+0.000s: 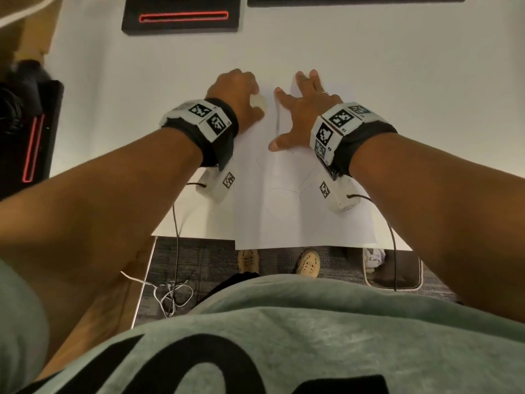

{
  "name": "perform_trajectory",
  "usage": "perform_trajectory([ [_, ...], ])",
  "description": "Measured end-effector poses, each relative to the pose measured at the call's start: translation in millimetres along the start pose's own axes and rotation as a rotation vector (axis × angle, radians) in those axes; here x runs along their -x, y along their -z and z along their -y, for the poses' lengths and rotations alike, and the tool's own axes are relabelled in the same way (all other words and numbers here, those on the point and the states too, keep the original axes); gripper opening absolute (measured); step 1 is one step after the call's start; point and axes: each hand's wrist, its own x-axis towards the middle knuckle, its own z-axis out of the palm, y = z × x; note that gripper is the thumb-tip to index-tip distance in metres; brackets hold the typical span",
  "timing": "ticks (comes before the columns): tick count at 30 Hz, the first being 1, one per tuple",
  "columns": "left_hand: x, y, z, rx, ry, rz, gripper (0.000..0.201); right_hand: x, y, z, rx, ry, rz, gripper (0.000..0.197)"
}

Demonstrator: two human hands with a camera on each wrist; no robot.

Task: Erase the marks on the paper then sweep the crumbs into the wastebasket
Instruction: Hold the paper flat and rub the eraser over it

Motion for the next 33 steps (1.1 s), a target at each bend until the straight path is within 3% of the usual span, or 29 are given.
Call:
perform_trajectory([
  [5, 9.8, -9.7, -4.2, -0.009, -0.080, 0.095, 0.044, 0.3, 1.3, 2.0, -0.017, -0.005, -0.009, 0.113],
  [9, 5.4, -4.4, 2.5, -0.011, -0.064, 0.079, 0.044, 3.1, -2.7, 3.1, -0.046, -0.040, -0.036, 0.115],
  [14, -4.9, 6.2, 1.7, -0.069, -0.180, 0.163, 0.046, 21.1, -11.7, 3.2, -0.064, -0.113, -0.007, 0.111],
  [19, -11.0, 16.1, -2.4, -0.126, -0.263, 0.221, 0.043, 10.9, -0.2, -10.0, -0.025, 0.044, -0.047, 0.097],
  [22, -8.7, 13.4, -3.1, -0.098, -0.215, 0.193, 0.046, 4.1, 0.0, -15.8, -0.068, 0.085, 0.011, 0.098],
  [27, 14.3, -9.3, -2.0, -0.013, -0.157, 0.147, 0.047, 3.4, -4.8, -20.3, -0.072, 0.105, 0.013, 0.104],
  [33, 6.9, -5.7, -8.1, 0.010, -0.051, 0.066, 0.047, 4.1, -4.9, -19.8, -0.028, 0.101, 0.011, 0.109],
])
